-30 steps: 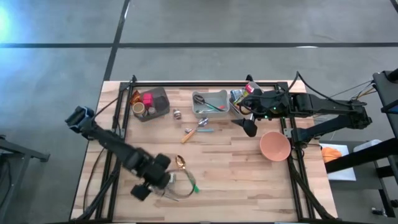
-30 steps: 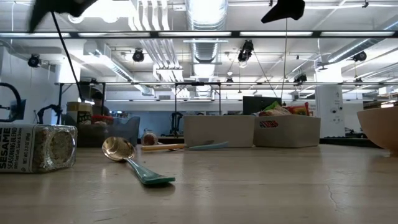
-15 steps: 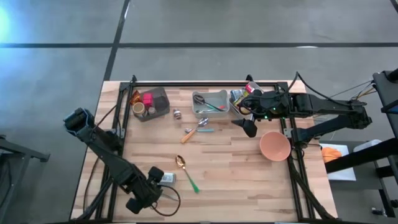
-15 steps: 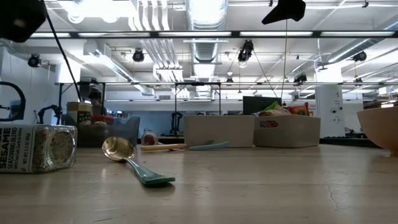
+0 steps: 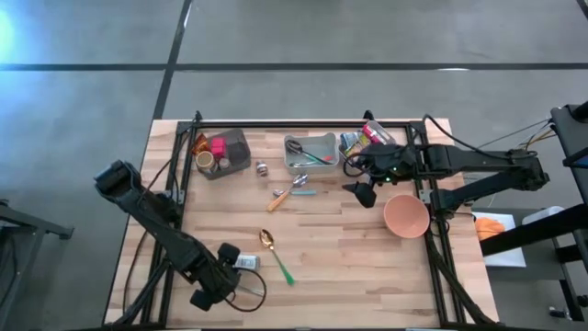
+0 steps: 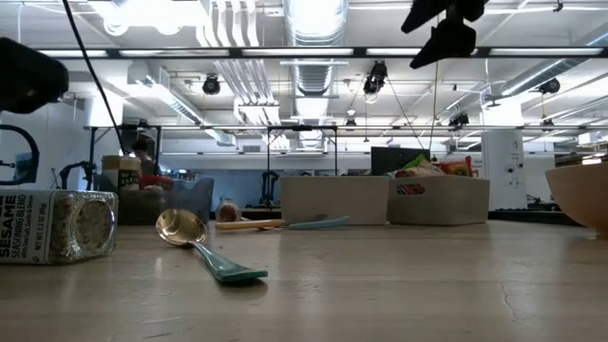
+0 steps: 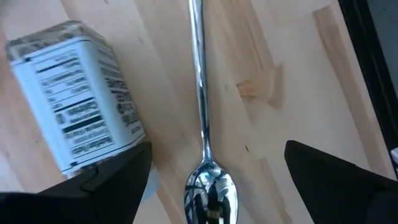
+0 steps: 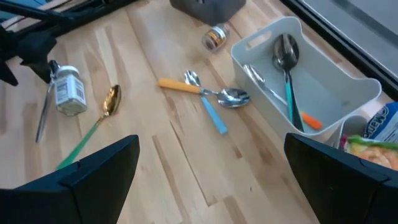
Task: Pick & Place Food Item
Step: Put the white spoon into the left gray bin
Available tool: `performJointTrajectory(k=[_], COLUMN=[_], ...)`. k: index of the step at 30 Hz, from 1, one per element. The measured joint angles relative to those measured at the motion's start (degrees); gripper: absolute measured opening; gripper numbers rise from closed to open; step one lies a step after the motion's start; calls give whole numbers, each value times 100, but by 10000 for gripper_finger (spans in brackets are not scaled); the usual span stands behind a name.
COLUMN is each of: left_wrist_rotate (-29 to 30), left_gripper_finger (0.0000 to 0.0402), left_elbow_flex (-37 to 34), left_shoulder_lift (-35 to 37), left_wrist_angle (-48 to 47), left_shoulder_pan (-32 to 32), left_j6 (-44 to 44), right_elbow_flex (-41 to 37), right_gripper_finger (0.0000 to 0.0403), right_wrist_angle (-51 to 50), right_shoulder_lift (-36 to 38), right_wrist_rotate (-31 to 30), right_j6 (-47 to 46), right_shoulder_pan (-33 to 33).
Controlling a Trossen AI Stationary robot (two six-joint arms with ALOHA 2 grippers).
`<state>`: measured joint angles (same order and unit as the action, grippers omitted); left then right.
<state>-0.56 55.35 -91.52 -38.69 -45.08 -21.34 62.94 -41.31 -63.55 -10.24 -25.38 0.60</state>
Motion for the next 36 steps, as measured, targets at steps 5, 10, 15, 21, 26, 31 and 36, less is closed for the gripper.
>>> performJointTrajectory(k=[5,10,15,21,26,31,36], left_wrist_rotate=[-4,-4,0,57,40,22,14], left_gripper_finger=[372,371,371,371,354,277,177], left_elbow_flex=[-29,-31,-31,-9,-15,-20,-20], left_shoulder_lift=[-276,-583,-839,-967,-969,-973,-980], left_wrist_angle=[192,249,292,301,309,305,350], left_shoulder_pan=[0,0,2,2,2,11,11], left_j6=[0,-25,-127,-168,-169,-184,-176], right_elbow_flex=[7,202,313,325,327,327,327], right_gripper_finger=[398,398,398,398,398,398,398], right_wrist_angle=[50,146,148,145,145,143,144], right_shoulder_lift=[0,2,0,0,1,2,2], right_wrist_rotate=[4,1,-1,4,12,48,105], right_j6=[-13,98,186,160,93,13,-16], right_shoulder_pan=[0,0,0,0,0,-21,-89])
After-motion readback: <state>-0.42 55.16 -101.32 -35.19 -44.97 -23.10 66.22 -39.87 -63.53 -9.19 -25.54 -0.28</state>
